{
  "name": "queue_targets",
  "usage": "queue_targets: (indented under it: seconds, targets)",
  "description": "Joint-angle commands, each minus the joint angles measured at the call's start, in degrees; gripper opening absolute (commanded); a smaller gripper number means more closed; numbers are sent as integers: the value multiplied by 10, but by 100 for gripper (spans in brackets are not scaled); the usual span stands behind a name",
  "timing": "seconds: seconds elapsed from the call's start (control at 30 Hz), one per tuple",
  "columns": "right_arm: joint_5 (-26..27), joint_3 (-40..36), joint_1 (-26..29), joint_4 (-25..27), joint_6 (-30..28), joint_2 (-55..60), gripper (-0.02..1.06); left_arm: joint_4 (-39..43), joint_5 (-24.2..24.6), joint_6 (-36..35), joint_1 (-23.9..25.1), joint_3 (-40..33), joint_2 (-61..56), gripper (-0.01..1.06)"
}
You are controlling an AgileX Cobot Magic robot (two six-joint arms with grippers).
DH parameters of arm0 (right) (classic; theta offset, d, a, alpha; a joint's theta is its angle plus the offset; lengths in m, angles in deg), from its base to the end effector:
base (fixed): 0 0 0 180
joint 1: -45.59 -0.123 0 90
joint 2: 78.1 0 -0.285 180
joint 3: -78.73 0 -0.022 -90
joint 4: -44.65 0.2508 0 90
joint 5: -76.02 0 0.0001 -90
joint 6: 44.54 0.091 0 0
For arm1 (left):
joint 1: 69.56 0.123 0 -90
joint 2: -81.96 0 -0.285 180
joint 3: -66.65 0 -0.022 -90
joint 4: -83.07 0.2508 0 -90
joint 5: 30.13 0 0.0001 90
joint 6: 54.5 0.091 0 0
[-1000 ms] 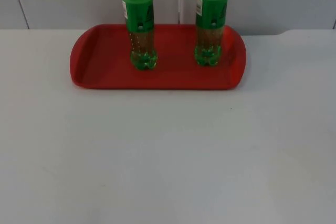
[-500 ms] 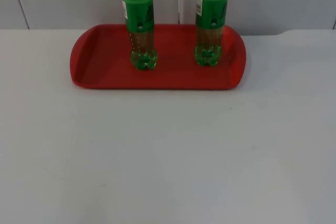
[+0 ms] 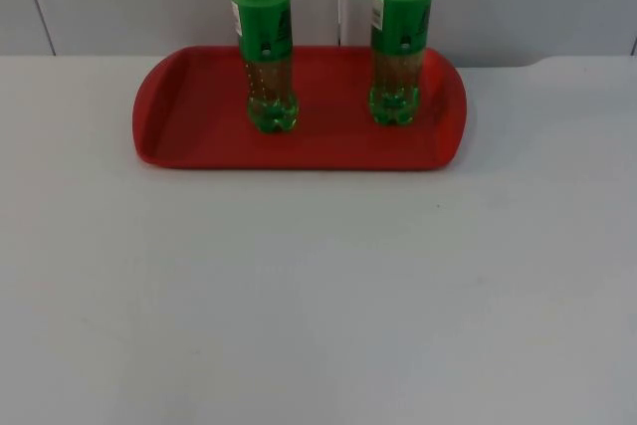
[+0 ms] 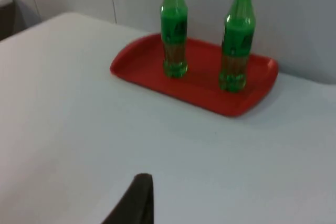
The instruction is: Place the bottle upright on the tray.
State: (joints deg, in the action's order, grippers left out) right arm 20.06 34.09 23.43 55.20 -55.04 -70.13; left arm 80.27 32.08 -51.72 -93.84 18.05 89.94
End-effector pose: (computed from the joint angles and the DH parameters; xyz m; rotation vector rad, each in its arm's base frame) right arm -0.0153 0.0087 0.3042 -0.5399 1.8202 0.3533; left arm -0.0065 -0.0014 0.2752 0.4906 2.0265 -0.2881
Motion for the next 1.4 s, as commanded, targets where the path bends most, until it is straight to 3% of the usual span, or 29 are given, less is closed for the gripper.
queue_targets:
  seconds: [0.0,0.17,0.37,0.47,1.37]
  targets:
    - [-26,-7,-4,-17,6,-2,105,2,-7,-3,-3,-3,-2,105]
    - [-32,-17,-4,-55,63,-2,105,2,-7,-3,-3,-3,-2,105]
    - [-45,-19,-4,-75,75,-2,105,2,-7,-3,-3,-3,-2,105]
    - [-59,-31,-4,-105,108,-2,105,2,-7,-3,-3,-3,-2,105]
    - [-59,-31,-4,-98,92,-2,105,3,-7,-3,-3,-3,-2,105]
